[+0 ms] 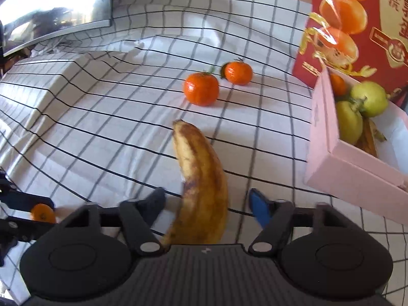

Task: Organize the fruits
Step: 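Lift the banana with the right tool while the left tool holds the orange, then lower the banana into the box and open the right tool while the left carries the orange over, then drop the small orange into the box with the left tool and withdraw both tools, then grasp a small orange with the right tool while the left grasps the other orange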

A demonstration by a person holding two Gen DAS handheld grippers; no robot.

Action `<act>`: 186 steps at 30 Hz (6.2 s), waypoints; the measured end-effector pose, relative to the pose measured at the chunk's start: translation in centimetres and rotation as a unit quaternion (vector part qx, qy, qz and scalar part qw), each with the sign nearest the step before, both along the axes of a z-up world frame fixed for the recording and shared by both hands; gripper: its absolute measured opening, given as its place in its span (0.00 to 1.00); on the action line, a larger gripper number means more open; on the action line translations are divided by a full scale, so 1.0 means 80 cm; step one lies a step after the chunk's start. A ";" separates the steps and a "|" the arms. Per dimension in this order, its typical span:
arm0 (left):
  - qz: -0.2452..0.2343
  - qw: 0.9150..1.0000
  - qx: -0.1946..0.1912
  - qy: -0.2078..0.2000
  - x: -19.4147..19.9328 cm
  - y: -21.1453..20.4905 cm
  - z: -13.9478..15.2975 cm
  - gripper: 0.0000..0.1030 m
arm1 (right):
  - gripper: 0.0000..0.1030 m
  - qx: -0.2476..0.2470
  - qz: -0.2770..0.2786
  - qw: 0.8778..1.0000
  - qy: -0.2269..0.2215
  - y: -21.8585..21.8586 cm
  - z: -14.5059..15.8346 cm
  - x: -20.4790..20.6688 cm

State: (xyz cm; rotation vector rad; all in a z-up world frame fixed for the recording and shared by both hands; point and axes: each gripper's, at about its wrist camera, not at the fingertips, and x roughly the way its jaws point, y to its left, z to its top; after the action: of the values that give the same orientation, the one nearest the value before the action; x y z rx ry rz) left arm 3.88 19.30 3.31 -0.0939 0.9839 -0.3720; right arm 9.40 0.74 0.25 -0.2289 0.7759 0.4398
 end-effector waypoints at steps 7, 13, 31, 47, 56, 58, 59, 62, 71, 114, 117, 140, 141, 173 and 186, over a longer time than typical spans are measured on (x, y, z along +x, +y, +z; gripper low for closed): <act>-0.004 1.000 -0.006 -0.005 0.000 0.003 -0.001 0.33 | 0.36 0.018 -0.027 0.999 0.021 -0.014 0.005 0.006; -0.007 0.999 -0.049 -0.018 0.038 -0.021 0.031 0.33 | 0.36 0.063 -0.049 0.997 0.008 -0.059 0.042 -0.005; -0.040 0.993 -0.095 -0.054 0.119 -0.186 0.105 0.33 | 0.36 -0.009 -0.229 0.971 -0.062 -0.288 0.098 0.133; 0.023 0.997 -0.078 -0.014 0.105 -0.165 0.085 0.33 | 0.36 -0.025 -0.161 0.986 -0.020 -0.271 0.037 0.147; -0.017 0.995 -0.090 -0.029 0.133 -0.208 0.100 0.33 | 0.59 0.018 -0.177 0.981 -0.082 -0.295 0.084 0.071; -0.034 0.994 -0.093 -0.038 0.149 -0.228 0.111 0.33 | 0.61 0.023 -0.180 0.979 -0.097 -0.299 0.090 0.043; -0.043 0.994 -0.094 -0.042 0.158 -0.239 0.118 0.33 | 0.61 0.023 -0.180 0.978 -0.101 -0.302 0.092 0.033; -0.072 0.991 -0.094 -0.064 0.194 -0.276 0.133 0.33 | 0.63 0.023 -0.186 0.976 -0.109 -0.306 0.097 0.006; -0.047 0.989 -0.130 -0.059 0.260 -0.316 0.113 0.33 | 0.64 0.027 -0.190 0.978 -0.078 -0.305 0.078 -0.039; 0.211 0.977 0.009 0.011 0.057 -0.029 0.018 0.33 | 0.70 0.046 -0.005 0.999 -0.014 -0.007 0.083 0.197; 0.214 0.977 0.008 0.009 0.051 -0.025 0.020 0.33 | 0.70 0.036 -0.020 0.999 0.004 0.011 0.067 0.237; 0.172 0.985 0.017 -0.026 0.075 -0.039 0.035 0.33 | 0.44 0.034 0.054 0.998 0.005 -0.017 0.093 0.120; 0.170 0.985 0.018 -0.032 0.080 -0.039 0.037 0.33 | 0.44 0.034 0.060 0.998 0.014 -0.024 0.089 0.102; 0.012 0.992 0.090 -0.088 0.252 -0.114 0.029 0.73 | 0.65 -0.009 -0.026 0.999 0.024 -0.119 0.019 -0.019; 0.052 0.994 0.087 -0.031 0.280 -0.097 0.000 0.58 | 0.85 0.000 -0.052 0.998 0.019 -0.124 0.014 -0.023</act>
State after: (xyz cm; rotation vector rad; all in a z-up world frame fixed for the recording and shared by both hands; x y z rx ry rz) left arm 26.25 11.56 3.33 0.0254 0.9414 -0.1918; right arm 7.54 -9.15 1.34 -0.1800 0.8221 0.3462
